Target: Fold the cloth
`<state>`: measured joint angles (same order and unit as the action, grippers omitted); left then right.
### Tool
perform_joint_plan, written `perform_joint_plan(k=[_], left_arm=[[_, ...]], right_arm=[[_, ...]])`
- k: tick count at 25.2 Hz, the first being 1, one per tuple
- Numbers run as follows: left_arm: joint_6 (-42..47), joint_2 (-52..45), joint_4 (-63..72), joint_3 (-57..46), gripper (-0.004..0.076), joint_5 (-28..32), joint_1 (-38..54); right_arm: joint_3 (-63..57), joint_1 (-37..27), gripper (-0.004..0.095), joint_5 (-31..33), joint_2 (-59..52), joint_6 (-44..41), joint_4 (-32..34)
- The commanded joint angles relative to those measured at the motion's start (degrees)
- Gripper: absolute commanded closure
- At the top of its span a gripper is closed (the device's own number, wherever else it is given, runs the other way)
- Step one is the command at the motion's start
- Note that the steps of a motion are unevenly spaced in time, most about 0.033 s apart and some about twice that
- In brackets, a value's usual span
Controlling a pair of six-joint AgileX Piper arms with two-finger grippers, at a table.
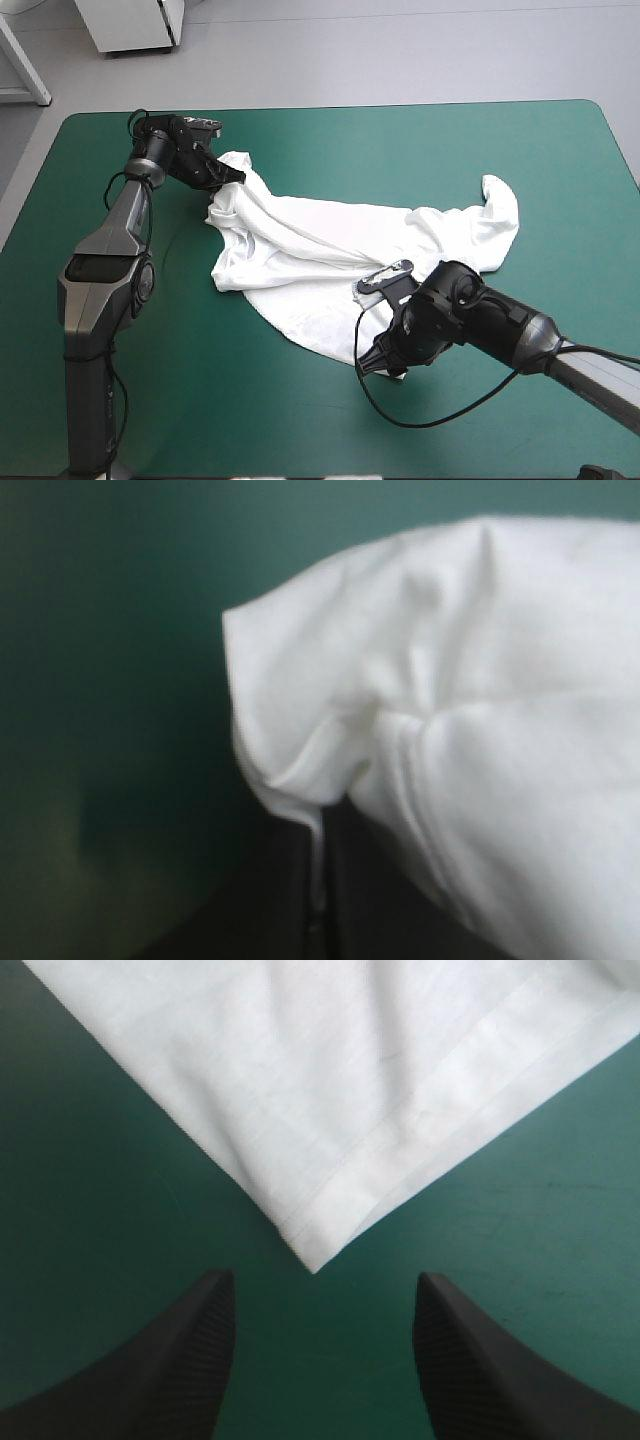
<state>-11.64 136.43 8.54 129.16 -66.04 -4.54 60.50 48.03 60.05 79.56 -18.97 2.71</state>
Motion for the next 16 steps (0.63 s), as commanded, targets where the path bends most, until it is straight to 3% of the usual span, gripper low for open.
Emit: perform_joint_plan(k=[1, 6, 16], left_arm=[[0.34, -3.00, 0.88, 1.05, 0.0746, -0.77, 0.02], [0.34, -3.00, 1.00, 1.05, 0.0746, -0.54, 0.02], [0.34, -3.09, 1.00, 3.36, 0.0746, 0.21, 0.02]], right_arm=[[-0.73, 0.44, 0.0391, -3.20, -1.81, -0.95, -2.33], [-2.16, 0.44, 0.0394, -7.58, -0.43, -2.56, -3.27], [-3.78, 0.44, 0.0399, -9.80, 7.73, -2.20, -4.02]])
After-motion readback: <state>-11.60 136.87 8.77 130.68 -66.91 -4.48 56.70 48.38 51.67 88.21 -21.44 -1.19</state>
